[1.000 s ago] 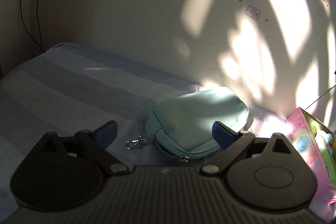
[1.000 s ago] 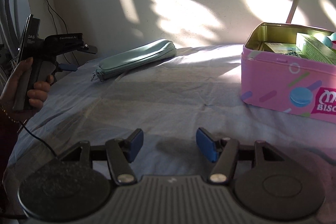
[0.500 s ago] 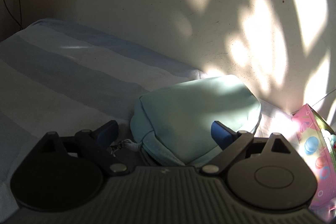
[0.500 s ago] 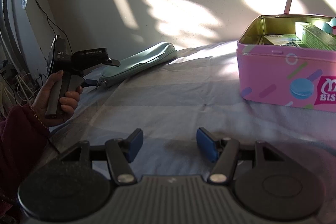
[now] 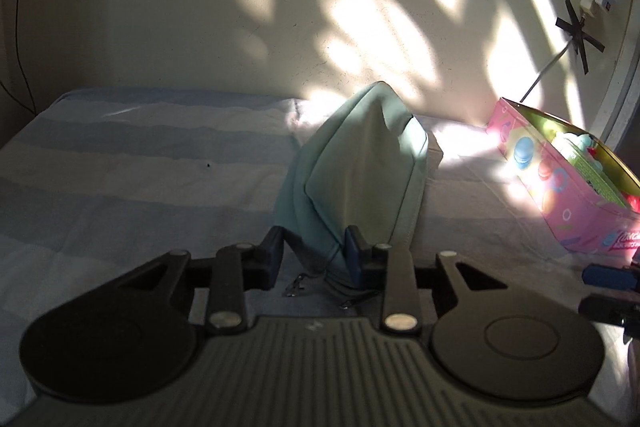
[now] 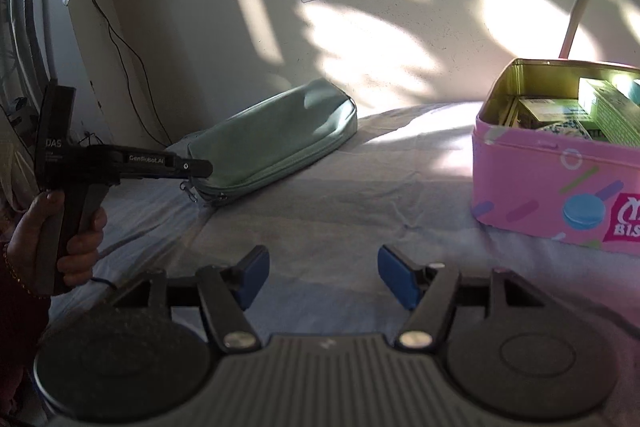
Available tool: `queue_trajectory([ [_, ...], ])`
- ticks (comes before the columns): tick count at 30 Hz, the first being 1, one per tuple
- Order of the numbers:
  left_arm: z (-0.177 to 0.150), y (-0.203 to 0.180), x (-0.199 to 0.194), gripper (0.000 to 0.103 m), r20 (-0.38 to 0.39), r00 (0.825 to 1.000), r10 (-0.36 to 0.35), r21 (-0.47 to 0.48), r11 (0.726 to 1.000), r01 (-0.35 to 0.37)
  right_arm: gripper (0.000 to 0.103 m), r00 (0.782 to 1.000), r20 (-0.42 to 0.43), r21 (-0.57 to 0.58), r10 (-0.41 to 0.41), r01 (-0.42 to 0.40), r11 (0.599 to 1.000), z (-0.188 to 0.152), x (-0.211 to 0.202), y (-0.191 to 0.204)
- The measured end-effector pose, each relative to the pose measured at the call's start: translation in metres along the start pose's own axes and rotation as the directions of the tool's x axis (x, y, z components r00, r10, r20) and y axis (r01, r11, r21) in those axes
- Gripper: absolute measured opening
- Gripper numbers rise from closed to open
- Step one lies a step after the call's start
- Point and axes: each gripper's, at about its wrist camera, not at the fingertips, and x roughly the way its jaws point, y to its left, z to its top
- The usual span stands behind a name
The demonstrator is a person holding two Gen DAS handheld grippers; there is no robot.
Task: Organize objects
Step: 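Reach the left gripper to the mint-green pouch and grasp it, then carry the mint-green pouch with the left gripper and lay it in the tin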
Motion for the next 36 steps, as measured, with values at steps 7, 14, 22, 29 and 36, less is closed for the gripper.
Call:
queue_trajectory([
  [7,-0.050,0.036,-0.076,0.035,0.005,0.999,-0.054,-0.118,0.992,0.054,0.068,0.994,0.031,0.033,0.104,-0.105,0.994,0.060,0.041,0.006],
  [14,-0.050,0.071,-0.068,0.041,-0.013,1.000,-0.019,-0.185,0.983,0.017,0.069,0.962,-0.162,0.141,0.221,-0.199,0.970,0.056,0.136,0.018],
  [22,-0.049,0.064,-0.052,0.043,-0.021,1.000,0.007,-0.154,0.988,-0.011,0.044,0.973,-0.172,0.096,0.151,-0.136,0.986,0.034,0.124,0.028],
  [29,-0.041,0.042,-0.042,0.043,-0.052,0.996,-0.078,-0.064,0.995,0.074,0.043,0.985,-0.151,0.060,0.089,-0.081,0.995,-0.003,0.033,0.006],
  [36,-0.030,-0.048,-0.008,0.043,-0.123,0.967,-0.224,0.125,0.963,0.238,0.044,0.993,-0.071,0.151,-0.099,0.109,0.983,-0.047,-0.068,-0.042],
])
